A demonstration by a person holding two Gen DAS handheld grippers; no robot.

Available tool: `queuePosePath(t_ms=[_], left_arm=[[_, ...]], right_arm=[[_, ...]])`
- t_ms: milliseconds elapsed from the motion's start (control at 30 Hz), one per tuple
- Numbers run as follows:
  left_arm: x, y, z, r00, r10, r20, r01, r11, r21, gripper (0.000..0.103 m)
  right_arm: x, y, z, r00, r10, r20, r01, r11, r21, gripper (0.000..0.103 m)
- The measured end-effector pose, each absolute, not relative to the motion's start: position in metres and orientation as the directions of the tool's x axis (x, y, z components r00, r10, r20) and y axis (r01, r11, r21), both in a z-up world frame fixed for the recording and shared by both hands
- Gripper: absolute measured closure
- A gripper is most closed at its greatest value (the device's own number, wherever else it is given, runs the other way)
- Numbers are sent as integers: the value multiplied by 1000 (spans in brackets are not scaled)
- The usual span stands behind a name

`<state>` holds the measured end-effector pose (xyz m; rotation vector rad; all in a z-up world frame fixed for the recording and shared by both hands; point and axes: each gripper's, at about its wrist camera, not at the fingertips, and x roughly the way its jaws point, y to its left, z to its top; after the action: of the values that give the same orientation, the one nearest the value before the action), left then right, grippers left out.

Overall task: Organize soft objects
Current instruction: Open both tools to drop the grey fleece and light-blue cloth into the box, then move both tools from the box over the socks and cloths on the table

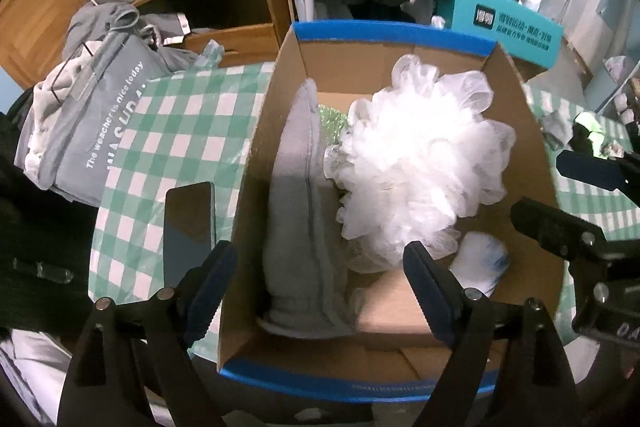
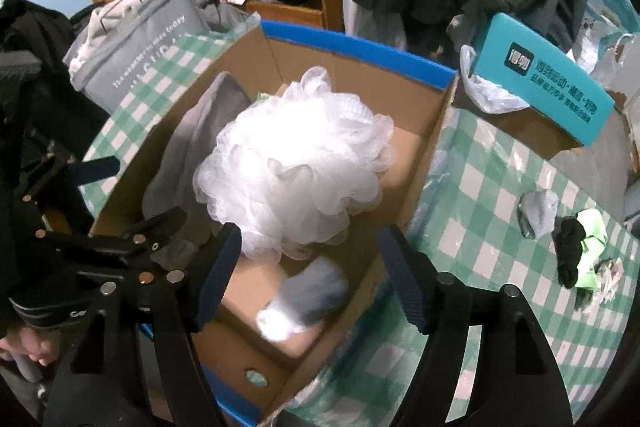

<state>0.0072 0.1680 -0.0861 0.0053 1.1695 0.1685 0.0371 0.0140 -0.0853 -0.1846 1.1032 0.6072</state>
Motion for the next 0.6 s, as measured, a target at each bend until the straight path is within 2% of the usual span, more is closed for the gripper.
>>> queuePosePath(t_ms=[600], left_arm=[[-11,127,-48,465,55,-883,-57,998,32,16]], right_arm=[[16,-47,-48,410,369,-834,-487,862,142,29]])
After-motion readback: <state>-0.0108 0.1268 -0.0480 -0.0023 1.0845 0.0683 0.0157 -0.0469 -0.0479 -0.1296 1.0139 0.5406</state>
